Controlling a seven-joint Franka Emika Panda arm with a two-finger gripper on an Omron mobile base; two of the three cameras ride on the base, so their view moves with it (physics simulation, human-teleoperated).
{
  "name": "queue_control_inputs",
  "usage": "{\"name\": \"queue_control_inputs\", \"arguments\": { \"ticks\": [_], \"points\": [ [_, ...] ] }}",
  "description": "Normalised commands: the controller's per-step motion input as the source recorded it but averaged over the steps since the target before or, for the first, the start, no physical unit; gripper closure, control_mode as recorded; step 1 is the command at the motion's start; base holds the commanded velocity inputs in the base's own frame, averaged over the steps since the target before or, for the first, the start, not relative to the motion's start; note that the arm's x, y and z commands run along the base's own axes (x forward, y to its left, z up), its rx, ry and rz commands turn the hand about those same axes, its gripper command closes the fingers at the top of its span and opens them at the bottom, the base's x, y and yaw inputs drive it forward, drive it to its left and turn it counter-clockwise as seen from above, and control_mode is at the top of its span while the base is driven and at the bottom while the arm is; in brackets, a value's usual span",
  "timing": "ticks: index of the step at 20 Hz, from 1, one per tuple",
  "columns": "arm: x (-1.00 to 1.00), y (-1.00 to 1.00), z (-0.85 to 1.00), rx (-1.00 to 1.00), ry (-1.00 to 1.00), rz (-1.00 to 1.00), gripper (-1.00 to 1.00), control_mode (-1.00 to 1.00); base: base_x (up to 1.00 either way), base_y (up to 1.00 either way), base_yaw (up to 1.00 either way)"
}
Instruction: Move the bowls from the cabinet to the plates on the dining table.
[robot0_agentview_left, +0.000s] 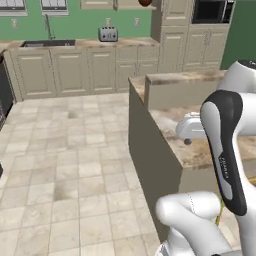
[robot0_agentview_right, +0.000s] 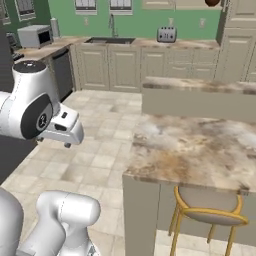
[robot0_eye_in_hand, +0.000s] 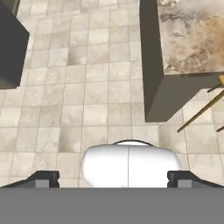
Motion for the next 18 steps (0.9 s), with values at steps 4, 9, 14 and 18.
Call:
{"name": "queue_control_inputs", "arguments": {
  "ticks": [4, 9, 14, 18],
  "points": [
    [0.0, 0.0, 0.0, 0.0, 0.0, 0.0, -1.0, 1.0, 1.0, 0.49, 0.0],
    [0.0, 0.0, 0.0, 0.0, 0.0, 0.0, -1.0, 1.0, 1.0, 0.38, -0.02],
    [0.0, 0.0, 0.0, 0.0, 0.0, 0.0, -1.0, 1.0, 0.95, 0.59, 0.0],
    [0.0, 0.0, 0.0, 0.0, 0.0, 0.0, -1.0, 1.0, 0.5, 0.89, 0.0]
  ]
}}
